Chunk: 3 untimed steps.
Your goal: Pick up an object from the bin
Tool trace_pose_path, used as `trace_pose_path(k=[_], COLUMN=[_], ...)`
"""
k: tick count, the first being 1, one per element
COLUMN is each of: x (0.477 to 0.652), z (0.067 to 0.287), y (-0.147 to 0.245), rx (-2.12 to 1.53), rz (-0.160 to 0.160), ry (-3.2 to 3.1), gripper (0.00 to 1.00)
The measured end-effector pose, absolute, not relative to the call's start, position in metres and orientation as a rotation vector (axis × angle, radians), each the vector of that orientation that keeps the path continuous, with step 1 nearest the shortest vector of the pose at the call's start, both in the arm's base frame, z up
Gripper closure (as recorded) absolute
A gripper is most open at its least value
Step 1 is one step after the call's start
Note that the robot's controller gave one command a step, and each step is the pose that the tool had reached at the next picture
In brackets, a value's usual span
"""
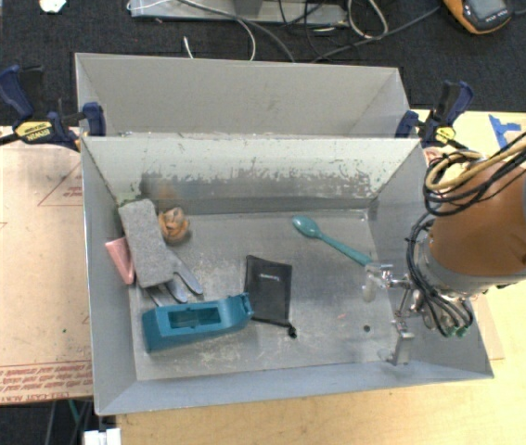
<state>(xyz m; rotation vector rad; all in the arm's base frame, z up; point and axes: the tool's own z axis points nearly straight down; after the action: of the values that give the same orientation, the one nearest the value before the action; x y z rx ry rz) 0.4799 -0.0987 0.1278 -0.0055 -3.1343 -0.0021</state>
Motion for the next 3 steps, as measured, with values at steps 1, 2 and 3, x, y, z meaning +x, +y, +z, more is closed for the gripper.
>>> trace_pose_path(k=[1, 2, 3], x=[0.482, 0.506, 0.523], z=[0.132, 0.123, 0.172], y=[-0.098, -0.061, -0.066], rx=[-0.001, -0.041, -0.210], rz=[0.000, -0.003, 0.000], ry=[-3.142, -3.140, -3.133], gripper=[0.00, 0.00, 0.00])
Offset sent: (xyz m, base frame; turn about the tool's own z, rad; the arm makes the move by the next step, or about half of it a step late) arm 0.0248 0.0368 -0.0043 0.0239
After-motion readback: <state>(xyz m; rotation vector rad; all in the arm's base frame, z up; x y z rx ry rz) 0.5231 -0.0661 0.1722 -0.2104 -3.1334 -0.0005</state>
